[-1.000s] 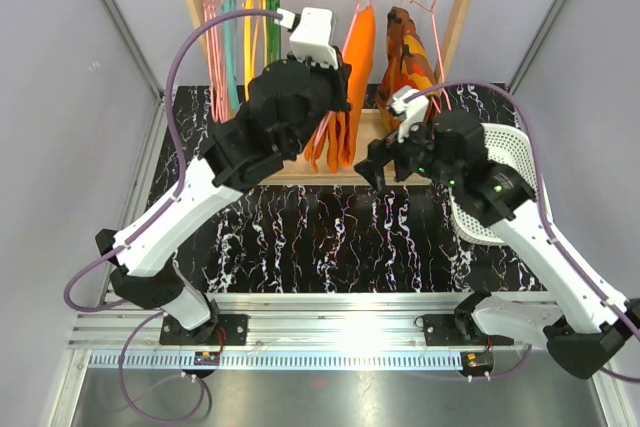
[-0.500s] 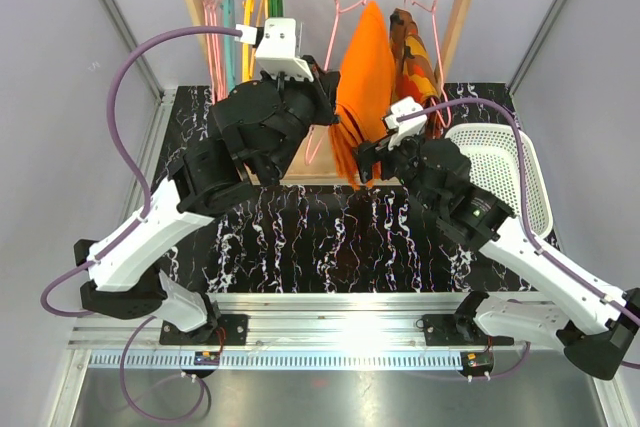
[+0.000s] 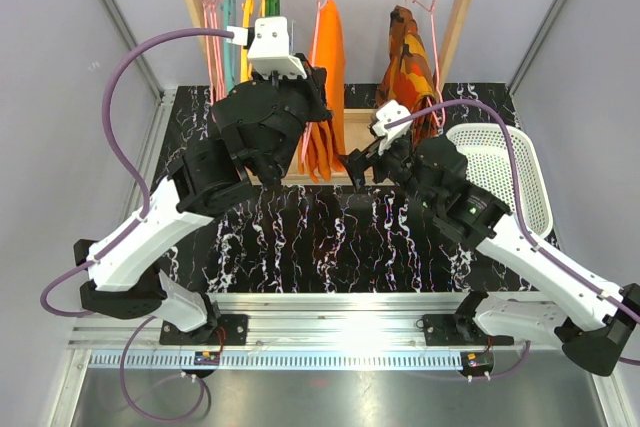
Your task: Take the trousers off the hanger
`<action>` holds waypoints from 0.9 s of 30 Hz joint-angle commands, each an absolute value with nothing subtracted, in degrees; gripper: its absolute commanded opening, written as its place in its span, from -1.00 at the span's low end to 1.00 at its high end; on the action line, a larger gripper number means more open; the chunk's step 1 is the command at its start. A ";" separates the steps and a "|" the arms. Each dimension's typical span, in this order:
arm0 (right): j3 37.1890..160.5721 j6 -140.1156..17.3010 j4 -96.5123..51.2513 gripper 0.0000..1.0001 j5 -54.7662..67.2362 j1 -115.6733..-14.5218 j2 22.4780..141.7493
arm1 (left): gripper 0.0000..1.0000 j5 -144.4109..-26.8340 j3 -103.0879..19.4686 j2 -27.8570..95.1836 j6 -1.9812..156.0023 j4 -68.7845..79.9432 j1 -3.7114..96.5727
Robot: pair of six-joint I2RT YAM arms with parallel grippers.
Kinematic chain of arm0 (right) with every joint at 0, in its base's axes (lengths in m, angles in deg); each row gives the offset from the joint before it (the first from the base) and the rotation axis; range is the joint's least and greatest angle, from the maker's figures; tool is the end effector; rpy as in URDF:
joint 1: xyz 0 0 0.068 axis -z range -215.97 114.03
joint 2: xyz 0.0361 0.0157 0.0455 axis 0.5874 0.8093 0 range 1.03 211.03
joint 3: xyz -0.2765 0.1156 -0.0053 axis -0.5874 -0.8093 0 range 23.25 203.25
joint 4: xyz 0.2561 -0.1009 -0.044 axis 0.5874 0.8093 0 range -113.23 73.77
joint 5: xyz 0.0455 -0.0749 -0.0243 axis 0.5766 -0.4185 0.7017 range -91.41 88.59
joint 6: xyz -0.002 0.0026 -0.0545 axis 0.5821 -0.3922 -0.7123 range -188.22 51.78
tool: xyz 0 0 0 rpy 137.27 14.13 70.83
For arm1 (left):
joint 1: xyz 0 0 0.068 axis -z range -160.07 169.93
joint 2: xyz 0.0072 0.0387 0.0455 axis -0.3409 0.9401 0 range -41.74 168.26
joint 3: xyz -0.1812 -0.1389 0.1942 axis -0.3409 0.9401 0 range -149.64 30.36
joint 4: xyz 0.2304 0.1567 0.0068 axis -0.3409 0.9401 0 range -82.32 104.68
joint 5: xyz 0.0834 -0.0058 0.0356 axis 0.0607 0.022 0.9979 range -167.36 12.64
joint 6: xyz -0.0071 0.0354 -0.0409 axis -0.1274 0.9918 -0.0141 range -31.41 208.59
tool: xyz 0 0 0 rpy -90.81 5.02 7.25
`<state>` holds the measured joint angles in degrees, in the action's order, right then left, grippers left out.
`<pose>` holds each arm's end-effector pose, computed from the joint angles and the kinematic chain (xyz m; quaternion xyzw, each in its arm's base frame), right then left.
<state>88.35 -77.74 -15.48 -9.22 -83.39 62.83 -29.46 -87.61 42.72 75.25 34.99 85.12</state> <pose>0.1739 0.1818 0.4372 -0.3083 0.6658 0.1727 0.6571 0.1405 -0.2393 0.6099 -0.0049 0.6810 -0.2206 0.6982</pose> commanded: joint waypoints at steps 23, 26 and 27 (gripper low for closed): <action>97.07 -83.68 -24.29 0.77 -9.32 -84.40 72.05 | -1.00 -26.12 -89.87 38.24 76.63 21.48 85.50; 97.16 -85.18 -20.88 0.77 -9.49 -84.49 71.17 | -1.00 -25.33 -90.14 38.94 77.78 21.22 85.50; 97.08 -85.45 -20.24 0.77 -9.58 -84.40 71.00 | -1.00 -25.07 -90.05 39.29 78.04 21.13 85.50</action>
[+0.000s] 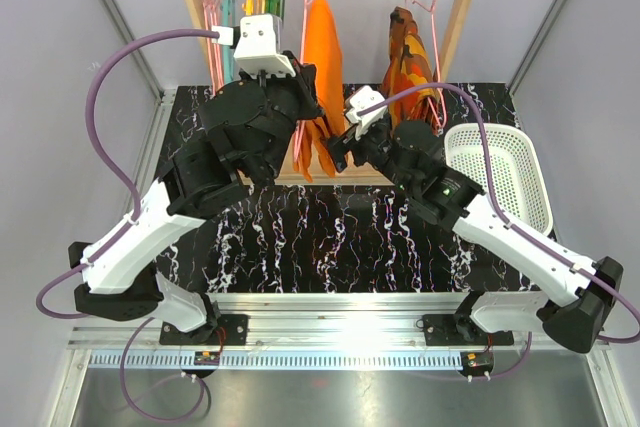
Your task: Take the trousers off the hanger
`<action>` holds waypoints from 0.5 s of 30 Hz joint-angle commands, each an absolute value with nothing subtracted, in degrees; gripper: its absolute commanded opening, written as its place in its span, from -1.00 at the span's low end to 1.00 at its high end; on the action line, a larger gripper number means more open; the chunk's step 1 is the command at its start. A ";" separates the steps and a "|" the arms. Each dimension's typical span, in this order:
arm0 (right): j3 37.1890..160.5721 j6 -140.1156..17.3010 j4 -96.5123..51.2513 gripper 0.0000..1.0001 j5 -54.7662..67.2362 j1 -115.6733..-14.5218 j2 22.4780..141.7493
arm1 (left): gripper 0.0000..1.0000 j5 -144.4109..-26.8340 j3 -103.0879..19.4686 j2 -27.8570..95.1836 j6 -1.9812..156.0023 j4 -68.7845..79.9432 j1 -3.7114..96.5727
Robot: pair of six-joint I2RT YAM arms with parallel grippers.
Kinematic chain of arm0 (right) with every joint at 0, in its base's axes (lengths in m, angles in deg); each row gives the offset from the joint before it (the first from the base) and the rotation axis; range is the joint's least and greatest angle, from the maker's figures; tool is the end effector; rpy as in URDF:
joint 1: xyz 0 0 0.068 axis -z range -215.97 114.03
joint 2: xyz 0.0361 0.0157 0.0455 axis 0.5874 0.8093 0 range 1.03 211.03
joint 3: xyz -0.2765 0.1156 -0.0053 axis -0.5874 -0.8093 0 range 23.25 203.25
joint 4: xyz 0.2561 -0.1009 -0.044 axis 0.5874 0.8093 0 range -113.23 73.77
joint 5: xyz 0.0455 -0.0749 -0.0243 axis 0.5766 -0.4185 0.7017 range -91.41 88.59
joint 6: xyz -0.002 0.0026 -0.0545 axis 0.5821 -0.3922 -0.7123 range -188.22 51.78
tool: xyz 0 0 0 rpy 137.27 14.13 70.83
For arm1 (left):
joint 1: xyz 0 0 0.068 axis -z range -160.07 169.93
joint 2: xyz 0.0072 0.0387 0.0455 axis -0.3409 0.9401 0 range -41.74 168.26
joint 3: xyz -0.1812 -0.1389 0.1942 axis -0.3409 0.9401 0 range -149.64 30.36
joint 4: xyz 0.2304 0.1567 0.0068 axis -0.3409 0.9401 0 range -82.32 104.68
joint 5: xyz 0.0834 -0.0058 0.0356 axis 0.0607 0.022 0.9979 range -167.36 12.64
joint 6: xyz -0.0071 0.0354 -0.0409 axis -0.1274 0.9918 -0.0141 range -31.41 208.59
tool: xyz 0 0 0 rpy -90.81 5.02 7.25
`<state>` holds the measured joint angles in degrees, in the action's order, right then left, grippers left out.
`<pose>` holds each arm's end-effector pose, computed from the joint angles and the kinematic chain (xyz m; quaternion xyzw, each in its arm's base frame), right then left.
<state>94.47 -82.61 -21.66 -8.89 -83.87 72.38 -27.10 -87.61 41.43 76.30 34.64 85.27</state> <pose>0.2050 0.2197 0.4461 -0.3313 0.6363 0.1555 0.6791 0.1356 -0.2280 0.6160 -0.0208 0.6752 -0.2103 0.7067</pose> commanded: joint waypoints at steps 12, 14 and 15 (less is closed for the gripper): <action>97.51 -83.78 -25.24 0.73 -11.96 -84.40 72.66 | -1.00 -26.12 -89.88 39.64 75.41 21.92 85.58; 99.00 -82.12 -25.68 0.73 -10.73 -84.40 73.37 | -1.00 -25.95 -89.87 39.64 75.41 21.66 85.58; 99.62 -81.59 -25.86 0.73 -10.29 -84.49 73.71 | -1.00 -25.68 -89.87 39.64 75.41 21.66 85.59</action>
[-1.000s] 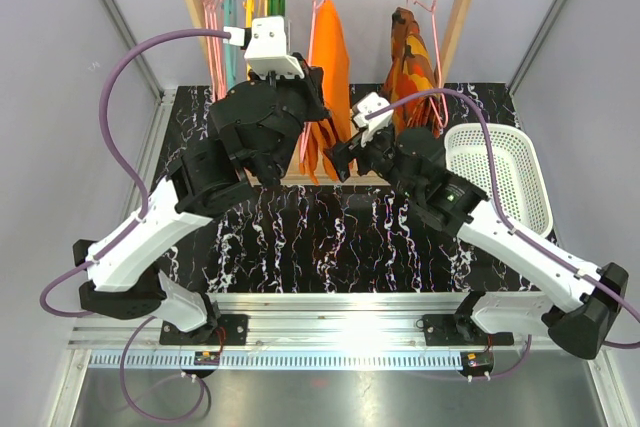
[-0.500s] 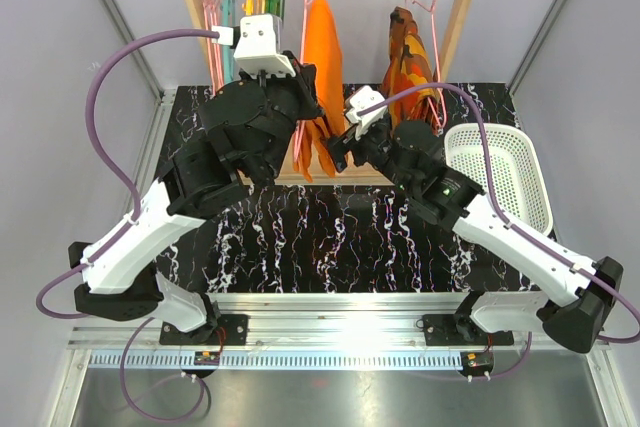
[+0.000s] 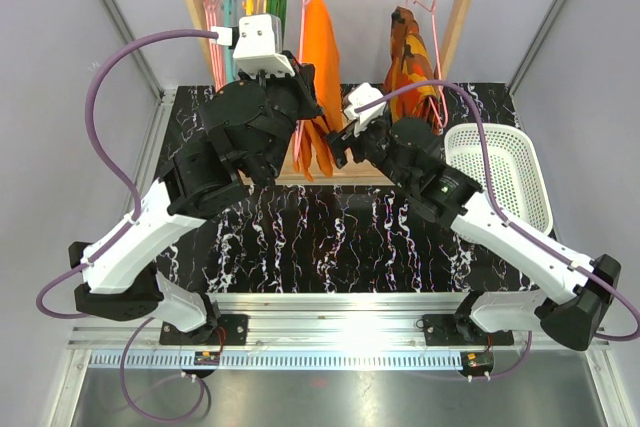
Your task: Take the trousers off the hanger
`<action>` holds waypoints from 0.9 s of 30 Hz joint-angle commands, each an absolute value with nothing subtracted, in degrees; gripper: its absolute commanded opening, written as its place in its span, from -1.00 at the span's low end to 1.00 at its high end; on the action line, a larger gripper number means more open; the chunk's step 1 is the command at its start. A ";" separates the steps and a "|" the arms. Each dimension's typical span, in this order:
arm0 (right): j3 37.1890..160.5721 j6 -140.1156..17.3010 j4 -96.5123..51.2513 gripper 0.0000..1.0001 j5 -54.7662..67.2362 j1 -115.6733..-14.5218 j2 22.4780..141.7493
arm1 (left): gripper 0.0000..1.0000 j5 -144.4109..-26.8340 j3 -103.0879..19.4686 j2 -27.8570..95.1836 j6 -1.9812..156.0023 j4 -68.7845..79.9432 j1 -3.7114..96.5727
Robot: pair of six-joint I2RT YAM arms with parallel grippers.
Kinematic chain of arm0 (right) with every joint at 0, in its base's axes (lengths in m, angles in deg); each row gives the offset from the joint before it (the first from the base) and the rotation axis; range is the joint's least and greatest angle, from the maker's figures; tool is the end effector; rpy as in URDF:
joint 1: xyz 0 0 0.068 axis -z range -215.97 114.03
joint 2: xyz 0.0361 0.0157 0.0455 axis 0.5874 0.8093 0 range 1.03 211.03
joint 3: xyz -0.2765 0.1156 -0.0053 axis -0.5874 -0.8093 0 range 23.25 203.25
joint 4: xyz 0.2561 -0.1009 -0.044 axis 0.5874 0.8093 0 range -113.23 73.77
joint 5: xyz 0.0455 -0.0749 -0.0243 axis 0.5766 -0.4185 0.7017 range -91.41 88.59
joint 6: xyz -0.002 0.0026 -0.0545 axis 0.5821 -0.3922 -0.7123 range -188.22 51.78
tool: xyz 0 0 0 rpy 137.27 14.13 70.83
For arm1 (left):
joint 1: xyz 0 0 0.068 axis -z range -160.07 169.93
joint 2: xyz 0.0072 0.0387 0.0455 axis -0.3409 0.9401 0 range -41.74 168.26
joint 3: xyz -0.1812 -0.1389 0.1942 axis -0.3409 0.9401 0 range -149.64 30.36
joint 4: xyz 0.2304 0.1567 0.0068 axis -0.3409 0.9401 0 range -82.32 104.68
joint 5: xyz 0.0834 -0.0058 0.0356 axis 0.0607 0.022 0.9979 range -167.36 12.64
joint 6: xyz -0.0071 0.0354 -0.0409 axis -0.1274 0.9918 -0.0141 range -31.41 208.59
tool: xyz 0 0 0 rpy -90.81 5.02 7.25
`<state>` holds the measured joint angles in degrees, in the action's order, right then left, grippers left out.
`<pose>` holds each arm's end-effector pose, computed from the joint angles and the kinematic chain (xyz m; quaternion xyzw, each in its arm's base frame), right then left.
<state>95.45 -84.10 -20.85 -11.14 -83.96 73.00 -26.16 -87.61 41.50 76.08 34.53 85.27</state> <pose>0.2073 0.2208 0.4479 -0.3296 0.6401 0.1324 0.6812 0.1360 -0.2279 0.6158 -0.0283 0.6755 -0.2064 0.7074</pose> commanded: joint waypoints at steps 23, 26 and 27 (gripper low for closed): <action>102.96 -94.93 -32.90 0.60 -5.89 -84.49 76.70 | -1.00 -32.36 -91.37 43.25 65.39 31.06 82.42; 102.88 -95.55 -33.15 0.57 -4.14 -84.49 77.85 | -1.00 -33.24 -91.98 43.25 65.04 31.50 82.25; 102.53 -95.56 -33.68 0.56 -3.61 -84.49 78.11 | -1.00 -33.68 -91.98 43.25 64.95 31.59 82.33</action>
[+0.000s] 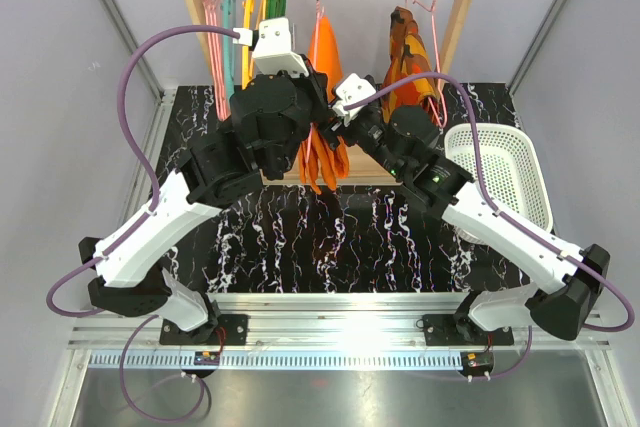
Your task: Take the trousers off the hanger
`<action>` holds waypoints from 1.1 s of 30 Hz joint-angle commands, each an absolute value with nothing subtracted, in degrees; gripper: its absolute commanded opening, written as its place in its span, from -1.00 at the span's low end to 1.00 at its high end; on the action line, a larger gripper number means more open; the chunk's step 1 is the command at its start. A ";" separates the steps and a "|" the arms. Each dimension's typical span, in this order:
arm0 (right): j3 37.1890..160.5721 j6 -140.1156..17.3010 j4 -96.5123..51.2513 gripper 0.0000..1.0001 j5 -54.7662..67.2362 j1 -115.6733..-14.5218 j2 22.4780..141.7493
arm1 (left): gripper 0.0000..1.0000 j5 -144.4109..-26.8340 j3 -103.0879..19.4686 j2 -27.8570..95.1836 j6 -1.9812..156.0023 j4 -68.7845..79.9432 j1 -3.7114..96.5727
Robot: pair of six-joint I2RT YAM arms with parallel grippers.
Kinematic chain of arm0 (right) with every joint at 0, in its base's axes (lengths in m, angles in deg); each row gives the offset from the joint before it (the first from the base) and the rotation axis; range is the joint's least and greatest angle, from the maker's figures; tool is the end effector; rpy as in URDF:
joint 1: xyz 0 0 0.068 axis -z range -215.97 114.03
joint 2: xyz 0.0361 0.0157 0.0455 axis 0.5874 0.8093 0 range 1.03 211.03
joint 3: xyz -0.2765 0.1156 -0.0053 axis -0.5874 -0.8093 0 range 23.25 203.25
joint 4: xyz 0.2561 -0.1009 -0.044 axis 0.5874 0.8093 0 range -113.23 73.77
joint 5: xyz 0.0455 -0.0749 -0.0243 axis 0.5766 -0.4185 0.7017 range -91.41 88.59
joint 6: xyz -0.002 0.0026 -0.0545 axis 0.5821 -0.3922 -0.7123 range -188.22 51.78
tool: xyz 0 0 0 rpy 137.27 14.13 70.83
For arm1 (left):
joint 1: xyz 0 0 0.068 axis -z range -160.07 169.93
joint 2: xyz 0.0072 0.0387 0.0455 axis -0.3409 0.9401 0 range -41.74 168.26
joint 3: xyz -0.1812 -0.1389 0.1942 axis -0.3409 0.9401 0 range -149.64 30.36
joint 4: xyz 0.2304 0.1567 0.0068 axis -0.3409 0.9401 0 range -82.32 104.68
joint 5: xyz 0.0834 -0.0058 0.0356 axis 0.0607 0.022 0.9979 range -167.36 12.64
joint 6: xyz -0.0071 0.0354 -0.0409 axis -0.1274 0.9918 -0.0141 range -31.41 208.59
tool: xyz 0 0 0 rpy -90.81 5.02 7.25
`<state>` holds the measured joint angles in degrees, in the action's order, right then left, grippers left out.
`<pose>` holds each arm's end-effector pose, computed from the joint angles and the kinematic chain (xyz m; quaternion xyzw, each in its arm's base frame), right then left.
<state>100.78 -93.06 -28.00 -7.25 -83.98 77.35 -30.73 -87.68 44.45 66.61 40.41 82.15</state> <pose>0.2188 0.2374 0.4741 -0.3663 0.5603 0.1156 0.7339 0.1595 -0.2457 0.5929 -0.0357 0.7099 -0.2227 0.6672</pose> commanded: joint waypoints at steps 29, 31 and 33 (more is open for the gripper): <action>112.17 -95.56 -31.32 -1.00 -16.78 -84.49 75.74 | -1.00 -42.20 -57.37 25.58 53.70 33.79 67.57; 114.81 -94.68 -28.78 -1.00 -17.14 -84.49 76.00 | -1.00 -43.25 -55.43 24.97 53.35 32.91 67.57; 119.21 -94.33 -26.75 -1.00 -17.23 -84.49 76.53 | -1.00 -44.84 -52.62 24.62 53.00 32.03 67.57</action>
